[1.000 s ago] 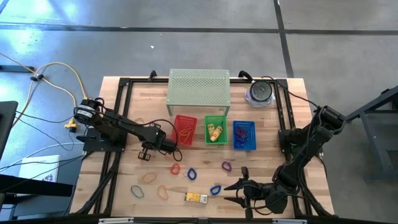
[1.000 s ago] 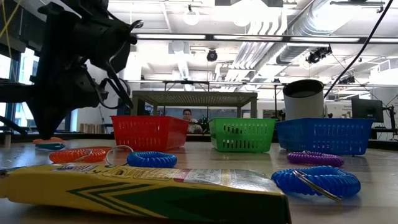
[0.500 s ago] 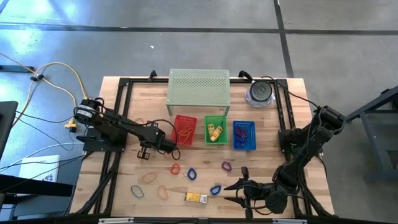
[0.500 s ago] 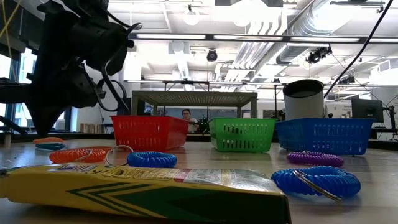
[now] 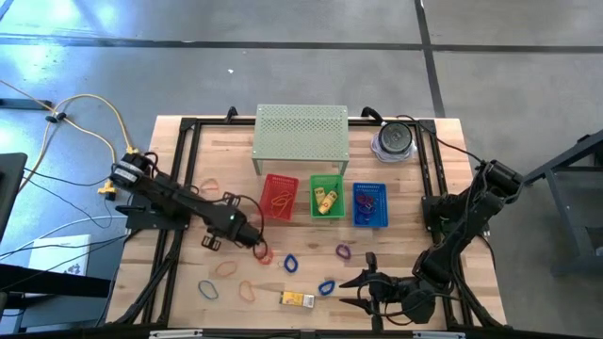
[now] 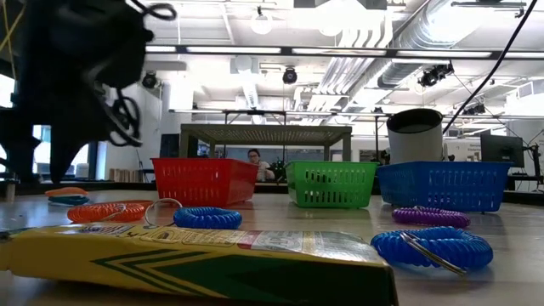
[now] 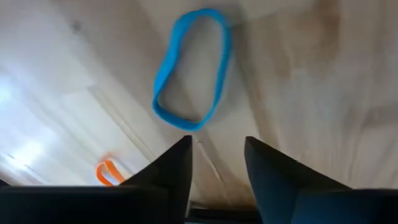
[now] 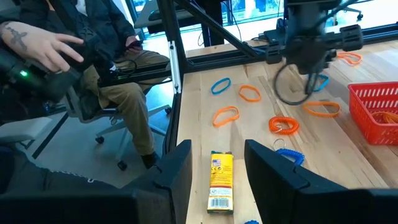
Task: Pick & Place Office Desk Supplies
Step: Put the top blue rubber band into the red bin
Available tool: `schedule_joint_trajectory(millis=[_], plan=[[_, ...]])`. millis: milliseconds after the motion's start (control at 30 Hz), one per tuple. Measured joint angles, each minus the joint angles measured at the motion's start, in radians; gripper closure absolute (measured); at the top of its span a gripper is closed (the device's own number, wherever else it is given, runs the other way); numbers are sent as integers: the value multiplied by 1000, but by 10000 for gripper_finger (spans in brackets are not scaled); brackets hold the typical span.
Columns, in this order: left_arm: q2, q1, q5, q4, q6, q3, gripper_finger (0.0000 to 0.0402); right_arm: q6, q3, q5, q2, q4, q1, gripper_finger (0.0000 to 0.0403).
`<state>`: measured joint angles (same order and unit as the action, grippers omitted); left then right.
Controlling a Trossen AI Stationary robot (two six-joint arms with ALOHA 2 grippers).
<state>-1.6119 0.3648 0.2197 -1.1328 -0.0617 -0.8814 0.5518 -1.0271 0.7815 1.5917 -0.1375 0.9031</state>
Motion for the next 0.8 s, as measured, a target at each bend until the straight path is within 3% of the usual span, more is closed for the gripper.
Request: schedule_joint_trajectory(millis=[300, 533, 800], plan=[[0, 37, 44, 77, 99, 0, 238, 0, 0, 0, 0, 0, 0, 268], [-1, -29, -50, 137, 99, 0, 238, 0, 0, 0, 0, 0, 0, 268], [-9, -33, -48, 146, 157, 1, 238, 0, 0, -20, 0, 0, 0, 268]])
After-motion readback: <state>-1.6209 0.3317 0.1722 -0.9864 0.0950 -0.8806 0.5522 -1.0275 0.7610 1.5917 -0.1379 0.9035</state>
